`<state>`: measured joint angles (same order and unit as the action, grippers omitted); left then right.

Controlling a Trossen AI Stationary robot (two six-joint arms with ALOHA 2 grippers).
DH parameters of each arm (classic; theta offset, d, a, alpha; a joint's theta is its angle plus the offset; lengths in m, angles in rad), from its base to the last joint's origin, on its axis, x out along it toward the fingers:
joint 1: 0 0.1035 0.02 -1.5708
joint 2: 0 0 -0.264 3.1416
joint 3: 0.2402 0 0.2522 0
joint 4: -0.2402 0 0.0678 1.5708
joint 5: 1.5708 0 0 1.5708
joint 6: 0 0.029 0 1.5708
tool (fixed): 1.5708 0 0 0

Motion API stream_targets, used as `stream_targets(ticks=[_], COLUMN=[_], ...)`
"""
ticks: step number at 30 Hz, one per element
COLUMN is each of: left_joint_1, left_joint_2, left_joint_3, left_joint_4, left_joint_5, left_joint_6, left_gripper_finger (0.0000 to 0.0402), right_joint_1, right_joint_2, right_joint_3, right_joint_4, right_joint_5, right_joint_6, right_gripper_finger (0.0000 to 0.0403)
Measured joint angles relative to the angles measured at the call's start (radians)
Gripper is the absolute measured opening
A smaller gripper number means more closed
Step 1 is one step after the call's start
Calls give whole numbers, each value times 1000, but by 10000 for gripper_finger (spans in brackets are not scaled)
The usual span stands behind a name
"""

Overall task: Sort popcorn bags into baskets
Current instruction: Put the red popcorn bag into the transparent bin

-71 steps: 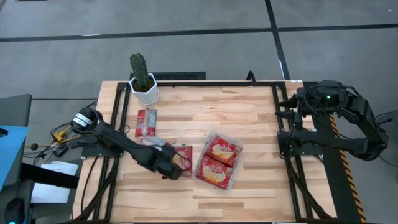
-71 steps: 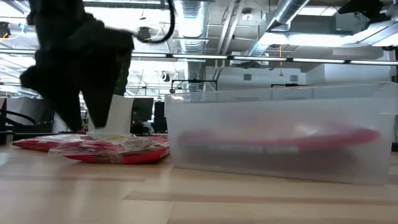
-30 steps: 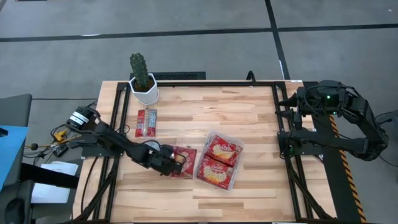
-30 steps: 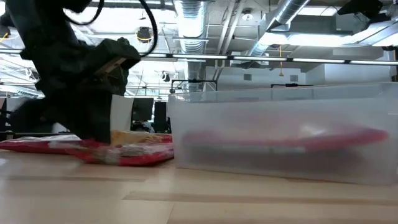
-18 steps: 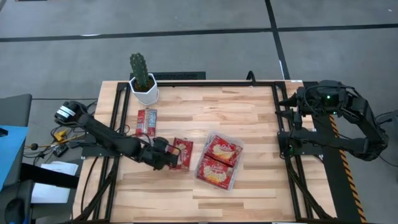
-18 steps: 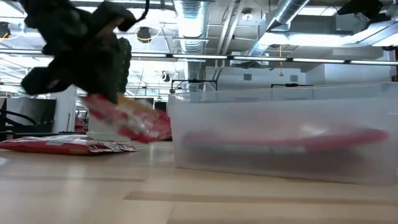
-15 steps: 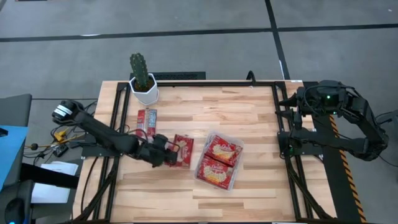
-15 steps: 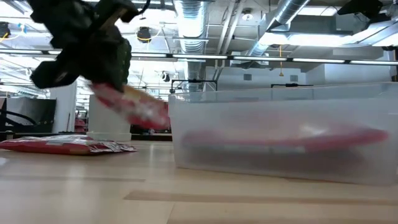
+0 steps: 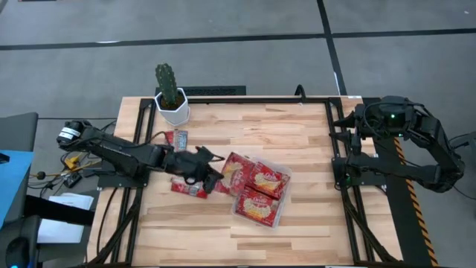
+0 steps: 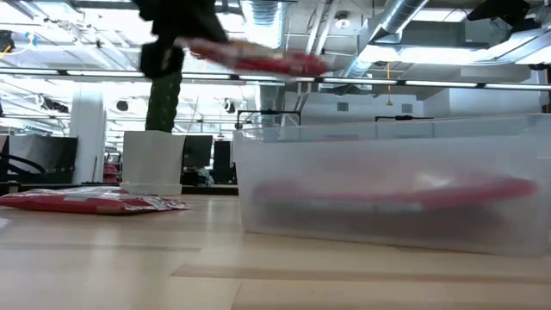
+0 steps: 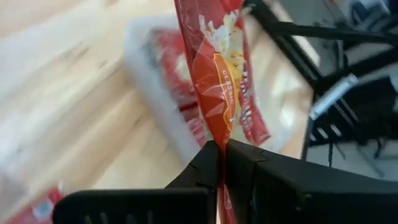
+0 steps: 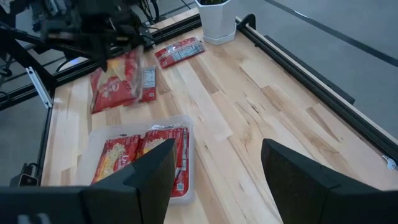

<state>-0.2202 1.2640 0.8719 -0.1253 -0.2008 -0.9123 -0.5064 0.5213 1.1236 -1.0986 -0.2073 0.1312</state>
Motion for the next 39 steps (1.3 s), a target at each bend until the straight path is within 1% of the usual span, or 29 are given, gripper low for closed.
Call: stream_targets(ticks=[3,5,7,9,15,21,26,29,32,36,39], left_joint_1=[36,52,64,76,91,91,91,91,91,88,88], left_joint_2=[19,29,59,96,255,435,555,603,637,653,658], left_joint_3=[74,120,175,227,404,576,674,711,741,745,742], left_joint_4=[1,-31,-27,-67,-157,-286,-355,-363,-355,-326,-343], left_joint_5=[33,58,80,115,246,364,437,457,479,485,495], left_joint_6=[134,231,326,401,592,784,924,982,1005,1021,1014], left_gripper_finger=[0,0,0,0,0,1,1,1,1,1,0], right_joint_1=[0,0,0,0,-1,0,0,0,0,0,0], right_joint_2=[0,0,0,0,0,0,0,0,0,0,0], right_joint_3=[0,0,0,0,0,0,0,0,0,0,0], right_joint_4=[0,0,0,0,-1,0,-1,-1,-1,-1,0], right_joint_5=[0,0,0,1,26,29,28,27,27,27,27], right_joint_6=[1,1,2,2,16,30,38,46,49,53,53], right_gripper_finger=[260,260,260,260,260,260,260,260,260,260,260])
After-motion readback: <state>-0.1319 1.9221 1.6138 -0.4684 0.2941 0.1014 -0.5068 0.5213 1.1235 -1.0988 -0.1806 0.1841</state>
